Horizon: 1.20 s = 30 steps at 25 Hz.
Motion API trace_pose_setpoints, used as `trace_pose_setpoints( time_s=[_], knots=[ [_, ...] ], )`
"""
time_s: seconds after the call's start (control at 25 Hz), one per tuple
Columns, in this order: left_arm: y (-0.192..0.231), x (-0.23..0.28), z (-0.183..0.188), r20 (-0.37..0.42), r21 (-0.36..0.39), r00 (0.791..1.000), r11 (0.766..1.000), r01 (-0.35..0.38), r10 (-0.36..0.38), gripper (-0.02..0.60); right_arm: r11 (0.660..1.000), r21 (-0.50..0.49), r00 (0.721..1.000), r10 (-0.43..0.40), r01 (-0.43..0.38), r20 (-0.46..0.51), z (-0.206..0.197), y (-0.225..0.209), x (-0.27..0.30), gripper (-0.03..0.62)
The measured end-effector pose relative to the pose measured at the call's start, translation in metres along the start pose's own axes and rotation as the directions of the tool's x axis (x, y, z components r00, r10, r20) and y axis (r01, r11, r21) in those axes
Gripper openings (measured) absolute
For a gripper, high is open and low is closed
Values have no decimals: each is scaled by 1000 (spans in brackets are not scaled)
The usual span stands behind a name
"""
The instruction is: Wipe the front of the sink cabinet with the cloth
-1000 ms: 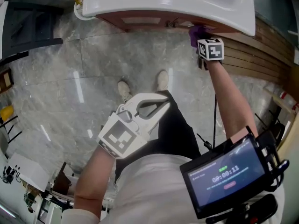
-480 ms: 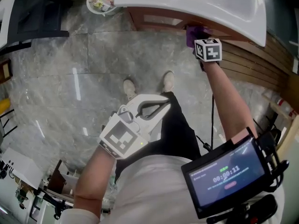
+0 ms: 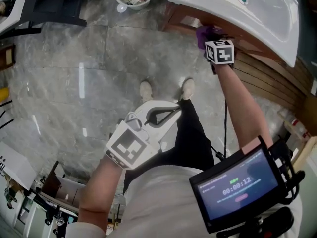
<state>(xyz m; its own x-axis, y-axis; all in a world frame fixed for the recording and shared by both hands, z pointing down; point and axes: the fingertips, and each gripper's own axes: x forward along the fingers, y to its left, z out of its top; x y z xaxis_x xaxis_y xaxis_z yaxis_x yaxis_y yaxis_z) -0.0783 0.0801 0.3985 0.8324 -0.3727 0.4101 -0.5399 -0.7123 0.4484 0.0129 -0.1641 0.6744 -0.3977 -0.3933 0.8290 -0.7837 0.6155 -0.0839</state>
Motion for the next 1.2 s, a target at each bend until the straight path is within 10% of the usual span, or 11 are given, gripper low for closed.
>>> trace_pose_setpoints(
  time_s=[0.72, 1.2],
  knots=[
    [28, -71, -39, 24, -51, 997, 996, -76, 77, 5, 982, -122, 988, 150, -143, 47, 78, 143, 58, 55],
    [-2, -3, -14, -15, 0, 999, 1000, 30, -30, 5, 995, -25, 993, 99, -98, 65, -16, 63, -17, 55]
  ],
)
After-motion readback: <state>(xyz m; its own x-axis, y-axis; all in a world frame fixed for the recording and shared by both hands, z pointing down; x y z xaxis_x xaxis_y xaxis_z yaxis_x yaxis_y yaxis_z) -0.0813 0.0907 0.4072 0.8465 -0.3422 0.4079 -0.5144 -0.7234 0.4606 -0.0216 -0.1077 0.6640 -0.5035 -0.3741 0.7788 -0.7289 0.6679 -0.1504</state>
